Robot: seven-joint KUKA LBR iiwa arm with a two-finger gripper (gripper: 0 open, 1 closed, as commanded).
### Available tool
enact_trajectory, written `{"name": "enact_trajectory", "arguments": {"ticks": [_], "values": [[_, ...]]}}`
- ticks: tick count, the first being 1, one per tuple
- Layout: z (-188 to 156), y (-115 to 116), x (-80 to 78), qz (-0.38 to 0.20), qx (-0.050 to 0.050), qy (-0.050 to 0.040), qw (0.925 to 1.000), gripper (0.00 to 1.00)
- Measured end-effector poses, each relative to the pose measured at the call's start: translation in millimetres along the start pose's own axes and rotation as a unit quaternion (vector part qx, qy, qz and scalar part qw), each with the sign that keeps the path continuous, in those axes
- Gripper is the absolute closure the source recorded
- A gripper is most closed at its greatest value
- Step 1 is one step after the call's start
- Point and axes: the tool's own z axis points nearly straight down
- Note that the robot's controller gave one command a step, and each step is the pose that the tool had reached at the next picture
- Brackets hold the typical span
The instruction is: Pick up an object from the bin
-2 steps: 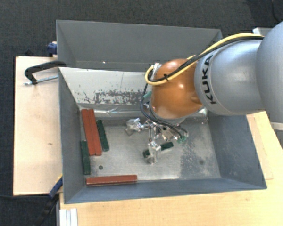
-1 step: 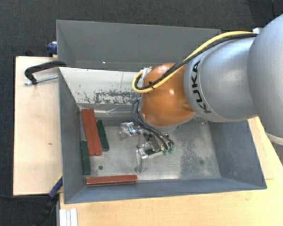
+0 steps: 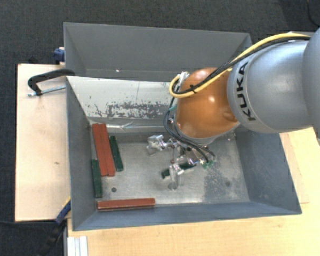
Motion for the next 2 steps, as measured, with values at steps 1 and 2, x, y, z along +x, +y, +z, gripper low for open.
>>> {"name": "enact_trajectory", "arguments": {"ticks": [1, 2], "values": [[21.5, -32.8, 2.5, -0.005, -0.001, 0.0020, 1.0000, 0.00], [35.0, -46.6, 14.4, -0.021, -0.001, 0.0019, 0.9998, 1.00]]}}
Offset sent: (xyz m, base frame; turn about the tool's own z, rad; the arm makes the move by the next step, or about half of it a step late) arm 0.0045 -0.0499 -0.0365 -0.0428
